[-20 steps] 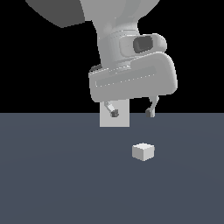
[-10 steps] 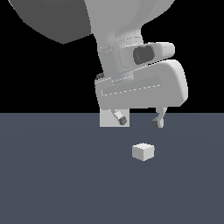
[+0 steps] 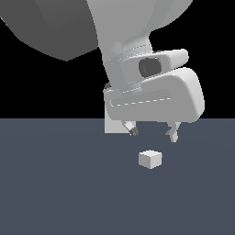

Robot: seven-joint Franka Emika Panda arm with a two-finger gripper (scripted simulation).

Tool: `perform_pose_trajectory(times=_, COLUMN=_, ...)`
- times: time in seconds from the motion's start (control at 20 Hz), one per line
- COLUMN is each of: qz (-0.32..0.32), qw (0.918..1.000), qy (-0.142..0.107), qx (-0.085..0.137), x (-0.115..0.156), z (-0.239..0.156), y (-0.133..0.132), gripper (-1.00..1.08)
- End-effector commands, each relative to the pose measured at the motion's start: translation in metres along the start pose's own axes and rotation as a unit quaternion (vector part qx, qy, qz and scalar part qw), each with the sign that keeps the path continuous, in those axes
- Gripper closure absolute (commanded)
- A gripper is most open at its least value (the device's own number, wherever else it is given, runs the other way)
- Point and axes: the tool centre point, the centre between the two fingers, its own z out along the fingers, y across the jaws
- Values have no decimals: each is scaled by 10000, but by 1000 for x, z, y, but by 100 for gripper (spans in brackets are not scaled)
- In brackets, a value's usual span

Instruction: Plug the charger into the wall socket.

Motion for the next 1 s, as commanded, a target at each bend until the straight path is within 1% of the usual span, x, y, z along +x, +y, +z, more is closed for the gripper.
perform_pose_trajectory(times=0.0, qz=60, qw=10000, qy=28, qx=-16, x=0, z=1, y=1, gripper=-92)
perform_pose_trajectory(times=0.35, qz=53, qw=10000, qy=22, qx=-16, x=-3, z=5, y=1, gripper=-92)
perform_pose_trajectory(times=0.95, qz=82, qw=10000, qy=13, qx=-25, x=-22, z=45, y=3, gripper=-92)
